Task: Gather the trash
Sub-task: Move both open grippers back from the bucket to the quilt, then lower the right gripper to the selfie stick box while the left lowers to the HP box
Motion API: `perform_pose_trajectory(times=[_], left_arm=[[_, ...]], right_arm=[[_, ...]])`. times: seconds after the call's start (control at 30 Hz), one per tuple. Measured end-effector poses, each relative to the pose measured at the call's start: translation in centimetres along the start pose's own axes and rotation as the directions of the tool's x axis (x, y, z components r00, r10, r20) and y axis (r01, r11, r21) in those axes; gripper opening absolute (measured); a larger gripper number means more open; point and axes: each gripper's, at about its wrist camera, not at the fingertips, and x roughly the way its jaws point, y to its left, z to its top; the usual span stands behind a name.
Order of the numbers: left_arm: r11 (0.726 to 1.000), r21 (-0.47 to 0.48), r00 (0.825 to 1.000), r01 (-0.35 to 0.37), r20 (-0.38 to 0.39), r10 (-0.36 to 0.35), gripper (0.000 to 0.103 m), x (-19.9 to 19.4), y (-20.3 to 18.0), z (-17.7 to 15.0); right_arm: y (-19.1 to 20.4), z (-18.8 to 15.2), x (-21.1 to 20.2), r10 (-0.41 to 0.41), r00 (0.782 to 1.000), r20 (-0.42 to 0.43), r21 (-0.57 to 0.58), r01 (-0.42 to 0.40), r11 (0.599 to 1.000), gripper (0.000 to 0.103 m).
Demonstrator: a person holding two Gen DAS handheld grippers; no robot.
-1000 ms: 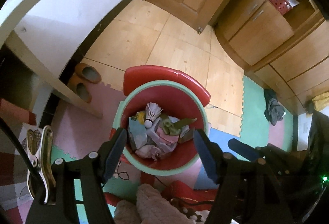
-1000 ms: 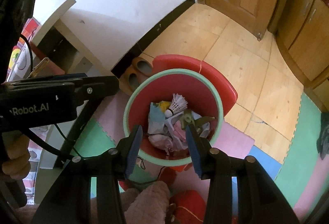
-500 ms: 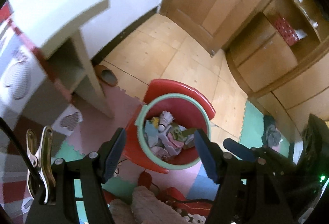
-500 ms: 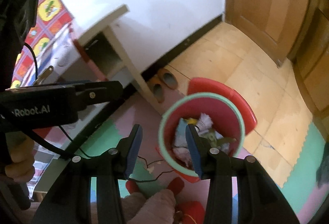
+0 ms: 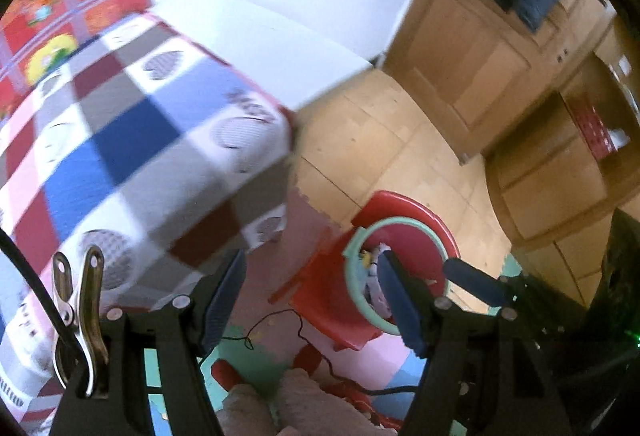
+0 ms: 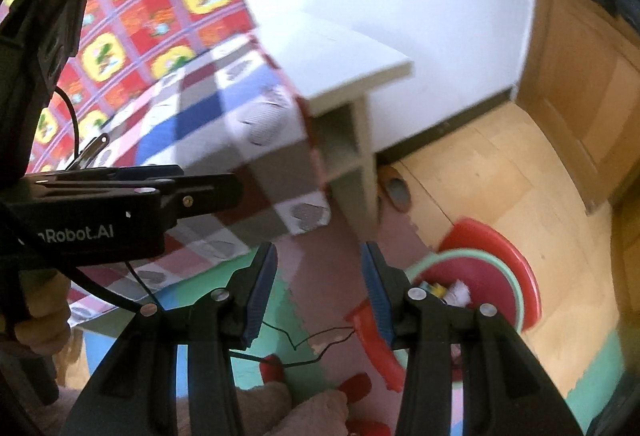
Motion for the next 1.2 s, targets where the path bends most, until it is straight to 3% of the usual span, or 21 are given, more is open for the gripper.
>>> perform_pose_trajectory(times=[0.47, 0.7, 1.2], left_arm=[[0.978, -0.193, 0.992, -0.084, 0.076, 0.1, 0.072, -8.0, 10.9, -1.9], [0.939, -0.324, 0.984, -0.112, 0.097, 0.151, 0.072, -11.1, 17.1, -3.4], [0.863, -0.485, 0.973, -0.141, 0.094, 0.212, 0.072, -16.4, 28.1, -7.8]], right_arm=[[10.4, 3.1, 1.2, 0.124, 0.992, -0.022, -0.186, -0.126, 0.974, 0.045], [15.6, 5.0, 1.8, 0.167, 0.986, -0.019, -0.25, -0.166, 0.954, 0.045], [26.8, 7.8, 3.6, 0.255, 0.965, -0.064, -0.345, -0.261, 0.902, 0.045]])
